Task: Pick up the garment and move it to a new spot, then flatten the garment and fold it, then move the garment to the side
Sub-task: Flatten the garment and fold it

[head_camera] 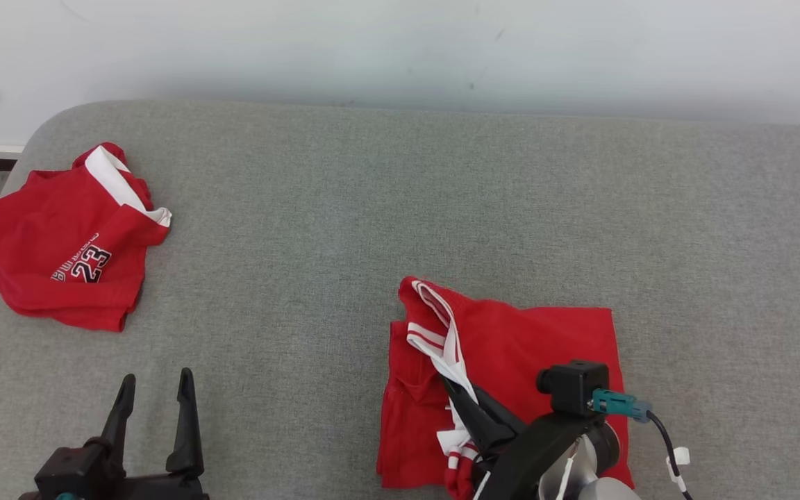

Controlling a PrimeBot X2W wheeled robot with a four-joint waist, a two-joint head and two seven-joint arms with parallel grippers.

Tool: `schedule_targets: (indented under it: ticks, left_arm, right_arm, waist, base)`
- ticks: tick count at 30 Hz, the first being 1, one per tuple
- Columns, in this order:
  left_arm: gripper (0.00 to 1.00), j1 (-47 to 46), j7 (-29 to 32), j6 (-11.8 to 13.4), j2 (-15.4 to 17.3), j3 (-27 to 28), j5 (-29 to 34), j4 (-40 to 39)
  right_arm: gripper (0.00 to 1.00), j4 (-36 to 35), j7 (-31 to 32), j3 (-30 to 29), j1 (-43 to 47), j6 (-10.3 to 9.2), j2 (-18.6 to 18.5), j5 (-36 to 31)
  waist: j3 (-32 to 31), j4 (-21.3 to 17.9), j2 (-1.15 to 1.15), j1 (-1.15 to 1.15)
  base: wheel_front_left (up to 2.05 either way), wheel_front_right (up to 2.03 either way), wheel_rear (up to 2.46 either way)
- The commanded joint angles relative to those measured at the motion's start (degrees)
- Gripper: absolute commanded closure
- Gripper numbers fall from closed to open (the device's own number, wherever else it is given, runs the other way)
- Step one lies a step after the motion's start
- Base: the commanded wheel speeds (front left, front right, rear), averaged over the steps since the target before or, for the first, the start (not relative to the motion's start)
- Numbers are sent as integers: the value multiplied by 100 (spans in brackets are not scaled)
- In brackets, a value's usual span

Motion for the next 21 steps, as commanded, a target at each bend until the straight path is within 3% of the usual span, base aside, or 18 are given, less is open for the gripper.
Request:
schedule_targets:
  ticks: [1, 2, 3, 4, 12, 21]
  left_arm:
    - [0, -61, -4, 2, -1, 1, -23, 10]
    - [0, -56, -4, 6, -1, -8, -25, 19]
    - [0, -54, -4, 7, -1, -11, -28, 34]
    - [0, -52, -4, 5, -1, -12, -24, 45]
    - [0, 45, -4, 26, -1, -37, 10, 72]
    - [0, 169, -4, 42, -1, 55, 132, -48]
  right_arm:
    - [100, 35, -59, 29, -68, -15, 12, 43]
    - [84, 135, -135, 79, -117, -15, 13, 81]
    - [50, 218, -221, 131, -168, -15, 14, 123]
    - [0, 298, -297, 154, -204, -15, 14, 161]
    - [0, 597, -1133, -406, -435, -15, 8, -164]
    - [0, 72, -1830, -1359, -26, -15, -243, -627]
  waist:
    - [-2, 5, 0, 0]
    - [-6, 7, 0, 0]
    - [-14, 8, 0, 0]
    - [-22, 4, 0, 0]
    - [-171, -160, 0, 0]
    - [-368, -442, 0, 0]
  base:
    - [0, 0, 0]
    - [0, 0, 0]
    - [0, 0, 0]
    - [0, 0, 0]
    - [0, 0, 0]
    - [0, 0, 0]
